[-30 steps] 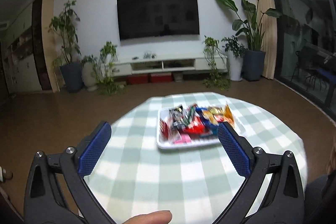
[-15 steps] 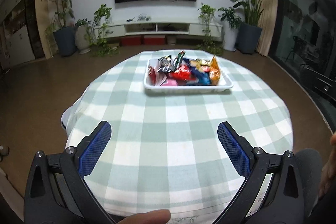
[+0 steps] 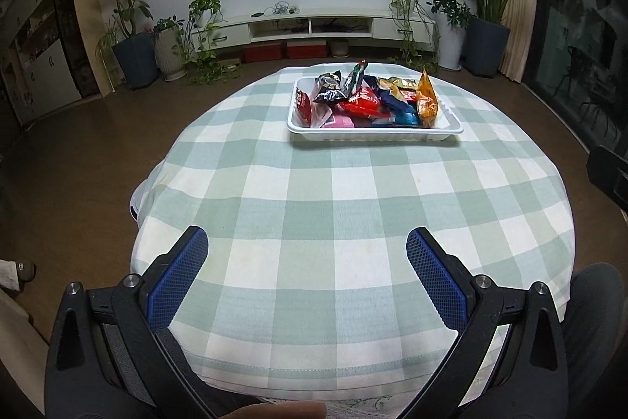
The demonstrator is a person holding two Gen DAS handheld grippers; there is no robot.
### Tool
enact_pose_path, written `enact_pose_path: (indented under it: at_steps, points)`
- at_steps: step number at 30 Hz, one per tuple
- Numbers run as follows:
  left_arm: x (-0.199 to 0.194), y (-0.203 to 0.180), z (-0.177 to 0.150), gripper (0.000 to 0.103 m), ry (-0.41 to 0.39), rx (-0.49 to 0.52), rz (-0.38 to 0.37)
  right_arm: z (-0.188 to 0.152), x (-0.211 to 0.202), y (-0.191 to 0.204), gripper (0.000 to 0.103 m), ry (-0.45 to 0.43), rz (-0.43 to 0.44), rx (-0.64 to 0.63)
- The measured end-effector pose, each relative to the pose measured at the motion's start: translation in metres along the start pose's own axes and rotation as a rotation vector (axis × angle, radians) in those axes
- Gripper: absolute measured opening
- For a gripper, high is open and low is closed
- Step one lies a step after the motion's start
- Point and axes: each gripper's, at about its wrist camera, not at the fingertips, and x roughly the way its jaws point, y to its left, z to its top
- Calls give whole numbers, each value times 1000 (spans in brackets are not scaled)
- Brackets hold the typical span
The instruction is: Organize snacks
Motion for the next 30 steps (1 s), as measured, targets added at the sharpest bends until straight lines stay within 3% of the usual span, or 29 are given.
enact_pose_path:
  at_steps: [30]
  points:
    - [11,5,-5,103,4,-28,-21,-13,15,14,103,63,7,-31]
